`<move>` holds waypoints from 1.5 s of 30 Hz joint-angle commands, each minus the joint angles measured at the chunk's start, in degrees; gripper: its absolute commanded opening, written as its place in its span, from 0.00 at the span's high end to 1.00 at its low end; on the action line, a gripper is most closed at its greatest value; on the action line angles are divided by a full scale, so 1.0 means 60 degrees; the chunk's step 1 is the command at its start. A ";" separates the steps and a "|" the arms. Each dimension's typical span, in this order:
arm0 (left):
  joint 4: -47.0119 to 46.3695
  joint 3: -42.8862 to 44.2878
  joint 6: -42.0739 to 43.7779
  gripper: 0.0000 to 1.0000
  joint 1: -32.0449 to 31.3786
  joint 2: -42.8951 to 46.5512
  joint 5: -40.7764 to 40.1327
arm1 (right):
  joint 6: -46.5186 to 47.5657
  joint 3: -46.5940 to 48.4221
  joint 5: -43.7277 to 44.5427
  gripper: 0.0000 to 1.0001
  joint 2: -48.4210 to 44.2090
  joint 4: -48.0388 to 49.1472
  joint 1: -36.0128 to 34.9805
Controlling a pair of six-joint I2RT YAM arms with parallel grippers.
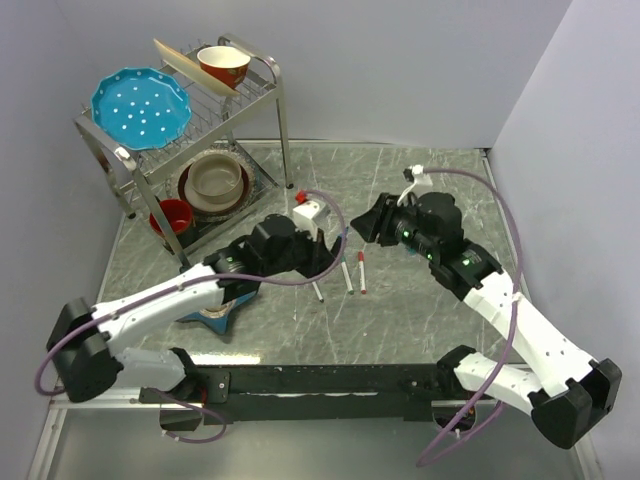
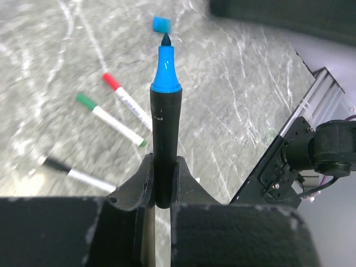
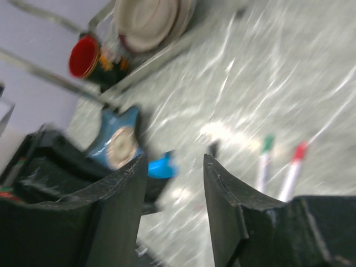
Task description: Insert the pens into the pen caps
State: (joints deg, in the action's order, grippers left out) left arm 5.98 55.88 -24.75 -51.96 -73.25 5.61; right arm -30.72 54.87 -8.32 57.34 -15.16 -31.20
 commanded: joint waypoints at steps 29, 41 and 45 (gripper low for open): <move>0.2270 -0.1344 0.1122 0.99 0.0267 0.4870 -0.0172 | 1.0054 0.3819 -0.0474 0.42 0.8138 -0.4959 0.4526; 0.2124 -0.1329 0.0991 0.99 0.0253 0.5031 -0.0378 | 1.0085 0.3965 0.0171 0.44 0.8856 -0.4198 0.4395; 0.2138 -0.1373 0.0947 0.99 0.0253 0.5075 -0.0407 | 1.0247 0.3906 0.0521 0.45 0.9046 -0.3993 0.4190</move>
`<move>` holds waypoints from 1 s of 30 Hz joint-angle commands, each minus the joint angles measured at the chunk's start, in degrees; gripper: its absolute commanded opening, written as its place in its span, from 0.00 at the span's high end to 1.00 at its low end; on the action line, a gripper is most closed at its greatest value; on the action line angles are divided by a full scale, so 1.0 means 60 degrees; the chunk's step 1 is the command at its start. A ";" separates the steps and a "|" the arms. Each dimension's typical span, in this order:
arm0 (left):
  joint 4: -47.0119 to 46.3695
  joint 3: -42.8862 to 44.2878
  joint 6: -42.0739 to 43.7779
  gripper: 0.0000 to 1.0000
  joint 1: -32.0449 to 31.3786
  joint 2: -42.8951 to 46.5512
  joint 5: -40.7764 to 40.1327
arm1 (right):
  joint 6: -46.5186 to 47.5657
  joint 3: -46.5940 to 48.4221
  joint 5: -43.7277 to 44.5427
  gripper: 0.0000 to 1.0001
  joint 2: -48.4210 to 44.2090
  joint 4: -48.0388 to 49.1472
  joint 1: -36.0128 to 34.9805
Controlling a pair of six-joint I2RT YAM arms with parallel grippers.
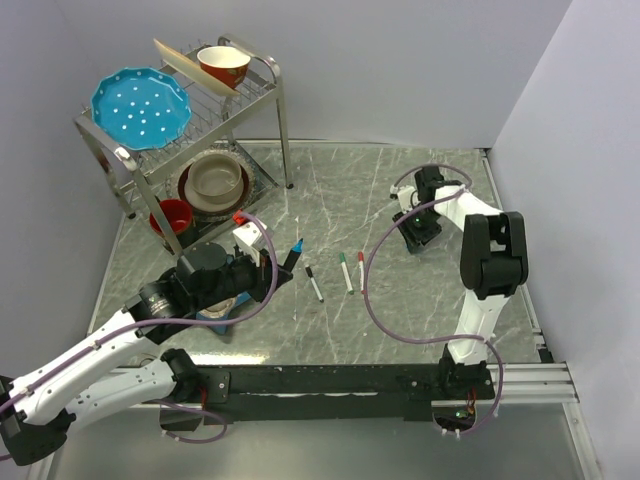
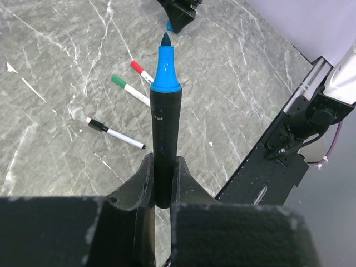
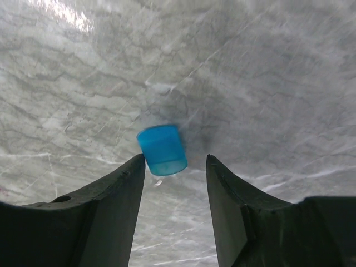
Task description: Insert the pens into the pen caps
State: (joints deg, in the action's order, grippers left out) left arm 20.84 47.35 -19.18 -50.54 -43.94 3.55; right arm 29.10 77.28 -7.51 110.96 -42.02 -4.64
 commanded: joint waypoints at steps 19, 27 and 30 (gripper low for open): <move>-0.0470 0.0033 -0.0143 0.99 0.0030 0.0322 -0.0080 | -0.0425 0.0247 0.1061 0.64 0.0435 0.0280 -0.0573; -0.0456 0.0252 -0.0743 0.99 0.0016 0.0234 -0.0152 | -0.1203 -0.0676 0.0418 0.74 -0.0752 0.1026 -0.1246; -0.0426 0.0165 -0.0977 0.99 0.0016 0.0336 -0.0240 | -0.1393 -0.0896 0.0299 0.76 -0.0988 0.1159 -0.1393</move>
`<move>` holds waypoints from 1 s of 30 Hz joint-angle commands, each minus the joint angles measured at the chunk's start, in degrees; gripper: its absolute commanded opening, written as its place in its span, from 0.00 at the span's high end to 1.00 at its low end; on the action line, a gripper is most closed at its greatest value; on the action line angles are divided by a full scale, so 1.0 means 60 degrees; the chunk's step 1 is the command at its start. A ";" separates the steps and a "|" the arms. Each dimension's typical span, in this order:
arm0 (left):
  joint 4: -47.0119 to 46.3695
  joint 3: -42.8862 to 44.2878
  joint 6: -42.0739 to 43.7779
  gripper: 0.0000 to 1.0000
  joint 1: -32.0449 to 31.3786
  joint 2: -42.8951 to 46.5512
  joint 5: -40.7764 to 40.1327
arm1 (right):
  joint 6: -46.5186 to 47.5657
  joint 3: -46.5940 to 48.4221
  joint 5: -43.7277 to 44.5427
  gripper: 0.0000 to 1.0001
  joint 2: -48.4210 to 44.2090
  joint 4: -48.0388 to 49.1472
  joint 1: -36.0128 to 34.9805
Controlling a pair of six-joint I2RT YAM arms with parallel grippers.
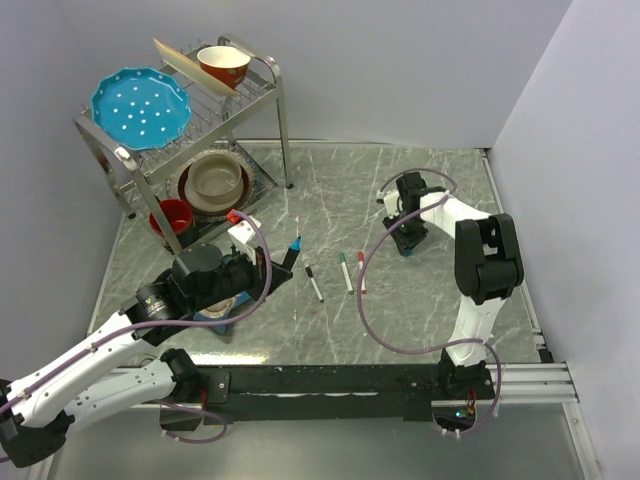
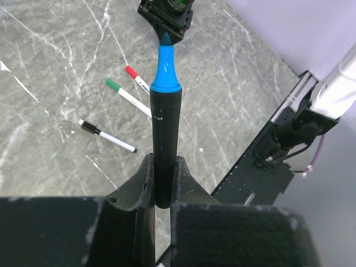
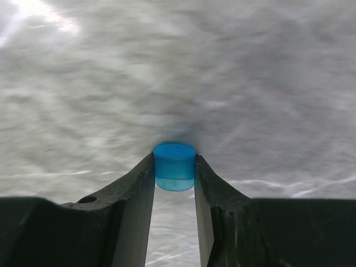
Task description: Insert the pens into the pen caps
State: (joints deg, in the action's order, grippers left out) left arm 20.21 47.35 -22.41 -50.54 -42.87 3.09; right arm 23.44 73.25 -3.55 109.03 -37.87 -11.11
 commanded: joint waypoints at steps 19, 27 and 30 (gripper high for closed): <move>-0.0657 -0.0304 -0.1406 0.99 0.0016 -0.0149 -0.0384 | -0.4208 -0.0428 -0.0609 0.84 -0.1469 0.1592 -0.1194; -0.1946 -0.0817 -0.1961 0.99 0.0030 -0.1320 -0.0486 | -0.5970 -0.2027 -0.0899 0.94 -0.3667 0.2927 -0.2029; -0.2341 -0.0831 -0.2138 0.99 0.0045 -0.1965 -0.0472 | -0.6759 -0.2407 -0.0946 1.00 -0.4544 0.3365 -0.2395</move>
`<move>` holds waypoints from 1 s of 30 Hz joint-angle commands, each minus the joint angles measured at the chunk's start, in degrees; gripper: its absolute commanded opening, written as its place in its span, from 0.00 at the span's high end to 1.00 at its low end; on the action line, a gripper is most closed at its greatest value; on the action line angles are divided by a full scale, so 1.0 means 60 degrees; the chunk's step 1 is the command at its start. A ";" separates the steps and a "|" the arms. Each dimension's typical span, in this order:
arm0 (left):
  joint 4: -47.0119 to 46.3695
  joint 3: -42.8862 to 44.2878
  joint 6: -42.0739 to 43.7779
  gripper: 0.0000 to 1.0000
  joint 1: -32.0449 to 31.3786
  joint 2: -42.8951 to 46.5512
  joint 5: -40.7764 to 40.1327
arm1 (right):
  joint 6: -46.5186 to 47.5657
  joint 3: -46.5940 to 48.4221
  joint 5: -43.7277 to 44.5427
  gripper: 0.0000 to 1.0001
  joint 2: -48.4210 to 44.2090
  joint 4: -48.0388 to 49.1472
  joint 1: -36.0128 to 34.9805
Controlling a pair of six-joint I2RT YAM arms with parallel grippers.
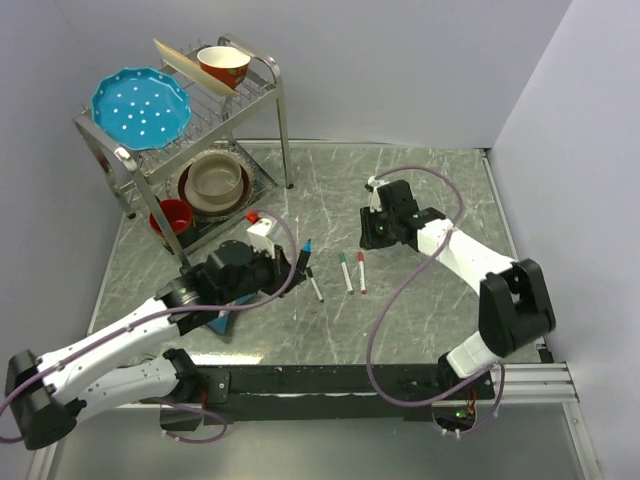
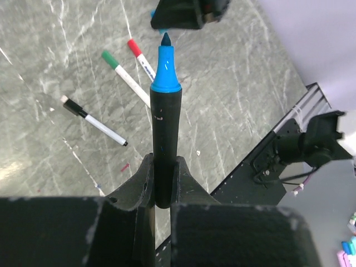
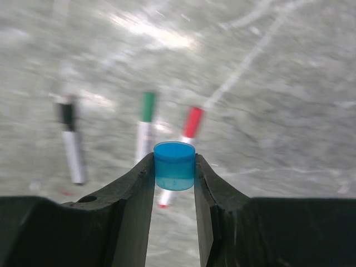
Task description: Insert the pens into the pen caps
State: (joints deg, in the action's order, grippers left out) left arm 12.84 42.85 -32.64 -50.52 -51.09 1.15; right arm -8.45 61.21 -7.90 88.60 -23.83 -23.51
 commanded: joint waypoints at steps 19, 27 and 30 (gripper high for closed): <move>-0.3620 -0.0667 -0.1254 0.99 0.0027 -0.2017 0.0746 | -0.6062 -0.2028 0.0627 1.00 -0.4439 0.4338 -0.2410; -0.3269 -0.0711 -0.1108 0.99 0.0027 -0.1578 0.0600 | -0.6136 -0.1779 0.1229 1.00 -0.4234 0.4353 -0.2776; -0.3209 -0.0769 -0.1049 0.99 0.0027 -0.1388 0.0541 | -0.6107 -0.1604 0.1258 1.00 -0.4059 0.4295 -0.2820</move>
State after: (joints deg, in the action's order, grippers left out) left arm -4.99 38.72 -39.64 -50.43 -61.95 4.64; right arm -44.45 49.06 -2.98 63.26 -0.32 -39.75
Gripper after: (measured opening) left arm 0.106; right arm 0.378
